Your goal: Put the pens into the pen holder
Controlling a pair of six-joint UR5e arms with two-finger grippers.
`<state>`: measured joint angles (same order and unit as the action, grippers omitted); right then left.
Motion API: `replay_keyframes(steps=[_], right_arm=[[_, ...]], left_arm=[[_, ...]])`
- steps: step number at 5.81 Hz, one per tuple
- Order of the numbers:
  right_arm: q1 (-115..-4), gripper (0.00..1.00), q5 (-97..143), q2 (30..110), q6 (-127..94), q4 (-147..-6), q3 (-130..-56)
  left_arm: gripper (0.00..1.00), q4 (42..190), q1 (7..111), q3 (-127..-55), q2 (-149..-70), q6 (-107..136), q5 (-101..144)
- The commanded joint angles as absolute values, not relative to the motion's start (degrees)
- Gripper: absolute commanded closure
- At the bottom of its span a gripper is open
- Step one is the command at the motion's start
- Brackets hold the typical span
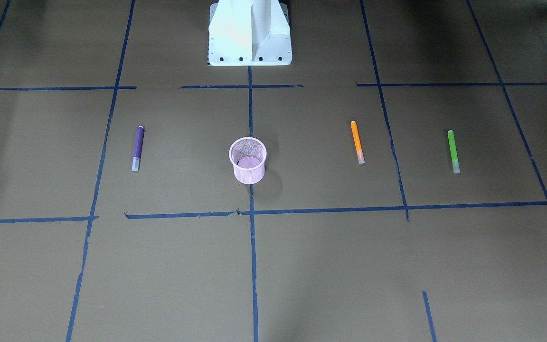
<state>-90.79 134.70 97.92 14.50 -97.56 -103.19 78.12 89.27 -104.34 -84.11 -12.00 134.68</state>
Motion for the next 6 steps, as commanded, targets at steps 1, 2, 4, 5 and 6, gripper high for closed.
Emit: replay_keyframes(steps=[1,2,4,5,6], right_arm=[[-90.8,0.0,135.0,98.0,14.4,-97.6,-102.9],[-90.8,0.0,135.1,98.1,14.3,-97.6,-102.9],[-90.8,0.0,135.0,98.2,14.3,-97.5,-103.2],[-90.8,0.0,135.0,98.2,14.3,-97.5,-103.2],[-90.8,0.0,135.0,98.2,14.2,-97.6,-103.2]], left_arm=[[0.0,78.5,89.5,-105.2,-83.9,-11.3,135.4],[0.0,78.6,89.5,-106.2,-83.3,-11.3,135.4],[0.0,78.6,89.4,-107.2,-83.3,-10.6,138.8],[0.0,78.7,88.9,-107.2,-84.0,-10.6,138.9],[0.0,78.8,86.0,-107.1,-86.0,-10.7,138.9]])
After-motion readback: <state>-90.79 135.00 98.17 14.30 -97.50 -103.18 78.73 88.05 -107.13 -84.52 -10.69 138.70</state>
